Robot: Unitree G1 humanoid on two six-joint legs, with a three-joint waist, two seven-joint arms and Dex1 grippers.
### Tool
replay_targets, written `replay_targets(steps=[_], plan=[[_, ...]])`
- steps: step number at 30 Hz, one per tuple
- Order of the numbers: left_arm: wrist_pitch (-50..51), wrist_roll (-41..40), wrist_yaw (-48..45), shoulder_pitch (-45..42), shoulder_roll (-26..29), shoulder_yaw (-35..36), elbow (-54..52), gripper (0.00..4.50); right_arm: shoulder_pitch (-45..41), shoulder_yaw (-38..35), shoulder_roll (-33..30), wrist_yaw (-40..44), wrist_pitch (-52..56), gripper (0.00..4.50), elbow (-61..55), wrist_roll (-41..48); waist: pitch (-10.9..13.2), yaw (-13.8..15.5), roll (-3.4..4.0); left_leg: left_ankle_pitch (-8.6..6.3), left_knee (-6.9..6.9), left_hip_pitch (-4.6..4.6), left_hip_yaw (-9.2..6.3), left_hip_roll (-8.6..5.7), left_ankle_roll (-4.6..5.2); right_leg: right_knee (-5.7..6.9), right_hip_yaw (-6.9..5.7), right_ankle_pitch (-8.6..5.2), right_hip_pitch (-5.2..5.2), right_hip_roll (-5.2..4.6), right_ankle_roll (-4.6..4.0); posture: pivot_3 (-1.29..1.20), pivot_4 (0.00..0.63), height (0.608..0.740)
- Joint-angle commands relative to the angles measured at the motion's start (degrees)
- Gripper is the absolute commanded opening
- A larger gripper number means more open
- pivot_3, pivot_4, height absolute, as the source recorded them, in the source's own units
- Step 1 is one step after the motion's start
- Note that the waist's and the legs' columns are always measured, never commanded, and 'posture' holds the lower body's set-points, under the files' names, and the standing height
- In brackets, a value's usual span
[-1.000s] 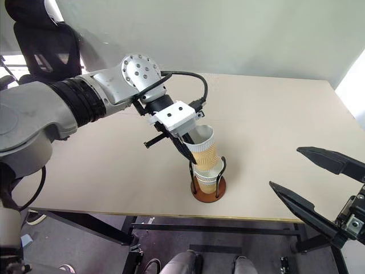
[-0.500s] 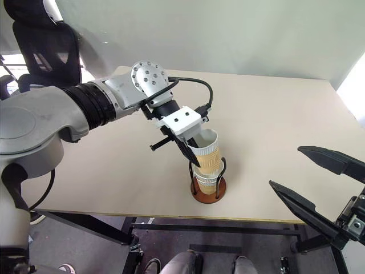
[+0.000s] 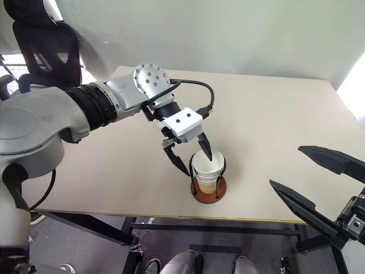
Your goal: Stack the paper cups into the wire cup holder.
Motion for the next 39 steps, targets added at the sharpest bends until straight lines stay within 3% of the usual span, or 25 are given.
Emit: replay_targets(steps=[1,6,8,10,12,15,18,26,31,37,39], plan=[[0.9,-0.6,-1.7,0.8,-0.8,6.0,2.9,3.26,-0.4,-0.3,-0.3,-0.7,-0.7,3.36,0.4,-0.8,0.0,0.0,-0.01,0.0,-0.01,0.0,0.0,0.0,0.0,0.0,0.0,0.0,0.0,0.0,0.0,0.0,0.15,0.74],[8.5,-3.1,-1.7,4.8,-1.3,22.3,6.8,3.26,-2.1,6.1,-1.4,-2.0,-2.6,3.36,0.4,-5.9,0.0,0.0,0.01,0.0,0.0,0.0,0.01,0.0,0.0,0.0,0.0,0.0,-0.02,0.0,0.0,0.0,0.15,0.74],[13.5,-4.5,-1.7,7.3,-1.6,33.6,10.4,3.26,-2.9,11.2,-1.8,-4.9,-2.7,3.36,0.8,-12.0,0.0,0.0,0.03,0.0,-0.02,-0.01,0.01,0.0,0.0,-0.01,-0.02,0.0,-0.05,0.01,0.01,0.0,0.15,0.74],[16.7,-3.4,-1.7,9.8,-1.9,44.3,15.4,3.26,-3.7,15.9,-2.0,-5.9,-2.5,3.36,2.1,-17.6,0.0,0.0,0.04,0.0,-0.05,0.03,0.02,0.01,0.0,-0.03,-0.03,0.0,-0.04,0.01,0.02,0.0,0.15,0.74],[18.9,0.1,-1.7,12.3,-0.8,50.2,17.0,3.26,-4.5,18.5,-1.5,-4.4,-2.6,3.36,3.1,-20.9,-0.1,-0.1,0.12,0.0,-0.06,-0.02,0.04,0.02,0.0,-0.05,-0.03,0.02,-0.12,0.0,0.12,0.0,0.15,0.74],[20.8,6.5,-1.7,17.2,3.1,56.2,16.0,3.26,-6.3,20.9,-1.4,-1.0,-3.0,3.36,6.1,-22.9,-0.1,-0.3,0.28,-0.04,-0.11,0.03,0.15,0.02,0.03,-0.07,0.03,-0.21,-0.14,0.0,0.89,0.0,0.15,0.74],[23.7,12.1,-1.7,21.4,7.1,62.2,16.1,3.26,-8.7,24.3,-2.6,3.2,-2.8,3.36,9.8,-25.8,-0.1,-0.5,0.26,-0.05,-0.11,-0.01,0.22,0.04,0.06,-0.05,0.04,-0.26,-0.19,0.06,1.04,0.0,0.15,0.74],[34.3,24.6,0.6,36.2,15.9,77.7,7.8,3.26,-17.8,38.0,-5.3,15.0,-5.0,3.36,20.4,-37.1,-0.1,-0.7,0.28,0.25,-0.14,-0.09,0.24,0.0,-0.3,-0.26,0.04,-0.18,-0.21,0.11,0.62,0.0,0.15,0.74],[39.7,28.9,2.1,46.4,19.8,85.8,-1.3,3.26,-22.2,42.8,-5.7,23.2,-6.1,3.36,25.1,-42.3,-0.1,-0.5,0.28,0.53,-0.13,-0.19,0.14,0.01,0.11,-0.23,0.03,-0.41,-0.2,0.08,0.28,0.0,0.15,0.74],[43.6,32.7,2.2,55.4,23.4,92.9,-9.5,3.26,-26.7,46.2,-6.1,30.5,-6.6,3.36,29.2,-46.7,-0.1,-1.0,0.29,0.45,-0.18,0.05,0.15,0.02,-0.19,-0.01,0.03,-0.5,-0.23,0.08,-0.01,0.0,0.15,0.74],[44.3,33.7,2.6,57.2,23.4,94.6,-10.9,3.26,-28.0,47.3,-6.1,31.6,-6.4,3.36,30.1,-47.7,-0.1,-1.0,0.29,0.21,-0.19,0.08,0.14,0.02,-0.71,0.12,0.04,-0.51,-0.25,0.08,-0.07,0.0,0.15,0.74]])
